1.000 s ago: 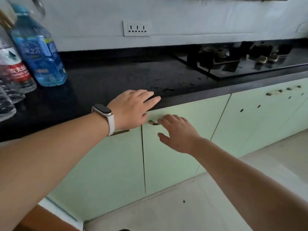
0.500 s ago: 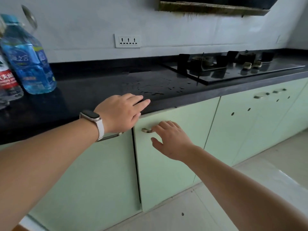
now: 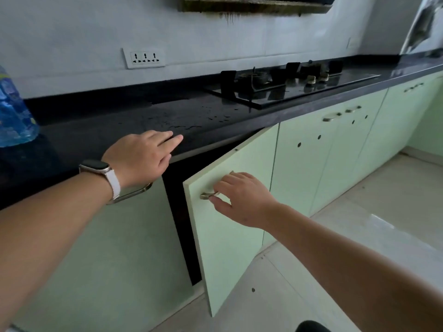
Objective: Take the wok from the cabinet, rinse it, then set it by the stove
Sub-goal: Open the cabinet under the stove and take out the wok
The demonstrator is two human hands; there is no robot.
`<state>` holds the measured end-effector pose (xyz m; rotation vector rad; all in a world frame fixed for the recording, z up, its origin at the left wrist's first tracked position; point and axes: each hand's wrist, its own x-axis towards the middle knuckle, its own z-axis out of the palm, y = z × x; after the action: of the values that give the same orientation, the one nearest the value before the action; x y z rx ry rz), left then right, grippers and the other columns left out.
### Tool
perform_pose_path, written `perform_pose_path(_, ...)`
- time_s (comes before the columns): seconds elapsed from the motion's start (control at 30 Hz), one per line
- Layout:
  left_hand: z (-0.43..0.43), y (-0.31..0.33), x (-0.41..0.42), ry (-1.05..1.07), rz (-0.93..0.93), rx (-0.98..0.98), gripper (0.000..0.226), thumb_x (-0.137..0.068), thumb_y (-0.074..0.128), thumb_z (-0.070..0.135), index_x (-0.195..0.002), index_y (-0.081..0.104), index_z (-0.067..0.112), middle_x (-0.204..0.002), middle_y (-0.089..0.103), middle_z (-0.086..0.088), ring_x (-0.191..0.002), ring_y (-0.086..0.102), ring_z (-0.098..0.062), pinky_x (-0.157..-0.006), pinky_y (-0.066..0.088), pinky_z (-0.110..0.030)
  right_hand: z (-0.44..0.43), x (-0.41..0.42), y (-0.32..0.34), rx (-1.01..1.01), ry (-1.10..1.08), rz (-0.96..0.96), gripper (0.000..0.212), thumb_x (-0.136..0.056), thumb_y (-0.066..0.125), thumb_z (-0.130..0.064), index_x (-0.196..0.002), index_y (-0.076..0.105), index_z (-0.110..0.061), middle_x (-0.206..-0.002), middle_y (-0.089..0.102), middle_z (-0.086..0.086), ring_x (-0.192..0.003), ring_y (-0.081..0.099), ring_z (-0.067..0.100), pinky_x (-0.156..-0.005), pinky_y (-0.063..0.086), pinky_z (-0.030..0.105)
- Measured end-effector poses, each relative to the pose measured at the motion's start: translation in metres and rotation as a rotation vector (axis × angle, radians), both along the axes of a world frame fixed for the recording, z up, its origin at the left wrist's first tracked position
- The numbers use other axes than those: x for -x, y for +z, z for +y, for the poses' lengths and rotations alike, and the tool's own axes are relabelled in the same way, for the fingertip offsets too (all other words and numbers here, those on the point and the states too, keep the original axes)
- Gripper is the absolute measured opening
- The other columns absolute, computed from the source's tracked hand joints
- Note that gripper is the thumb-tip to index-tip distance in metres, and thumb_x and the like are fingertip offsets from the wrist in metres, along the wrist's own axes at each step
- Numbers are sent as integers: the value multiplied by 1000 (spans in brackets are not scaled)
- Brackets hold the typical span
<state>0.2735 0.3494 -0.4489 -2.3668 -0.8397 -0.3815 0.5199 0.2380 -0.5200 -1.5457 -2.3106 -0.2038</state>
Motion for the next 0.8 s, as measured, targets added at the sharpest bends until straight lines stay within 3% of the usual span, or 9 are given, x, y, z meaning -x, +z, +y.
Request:
perform_pose_path(0.23,-8,0,-8,-67,-74,1,43,-89,47,20,-127,63,7,-120,68,-17,-105,67,-36,-62,57,-43,-31,-31,-11,-191,12,24,30,-91,50,-36,-83,66,-11,-75,61,-1,-68,59,25,-76,53,36)
perform_pose_path(0.33,-28,-6,-33,-183,-123,31,41,-90,52,22,-126,64,8,-125,66,-14,-113,64,-32,-77,57,-43,-42,-46,-14,-178,11,5,28,-92,50,-34,-84,64,-11,-79,62,-1,-74,60,24,-79,54,39)
perform_pose_path(0.47,-56,-20,-68,-387,-110,221,53,-92,54,40,-141,52,18,-143,55,-5,-129,53,-23,-95,49,-37,-59,-63,-13,-145,18,2,26,-94,50,-33,-92,65,-12,-94,67,-2,-94,65,22,-88,54,38)
perform_pose_path(0.57,-72,-32,-86,-454,-22,322,74,-88,55,58,-151,35,26,-158,35,0,-141,38,-19,-106,39,-36,-75,-78,-13,-115,-6,14,27,-94,49,-32,-98,67,-12,-107,71,0,-117,64,22,-94,55,41)
perform_pose_path(0.67,-83,-44,-106,-479,17,373,94,-81,45,79,-156,17,30,-165,13,6,-147,19,-11,-113,21,-32,-92,-96,-16,-103,-63,29,33,-93,48,-32,-106,68,-10,-120,72,3,-125,62,26,-97,52,43)
perform_pose_path(0.8,-95,-59,-136,-576,-73,359,99,-80,45,79,-155,22,20,-163,23,-1,-146,11,-6,-116,14,-32,-114,-112,-15,-101,-162,90,45,-89,47,-35,-127,54,-12,-131,67,11,-121,64,32,-97,54,52)
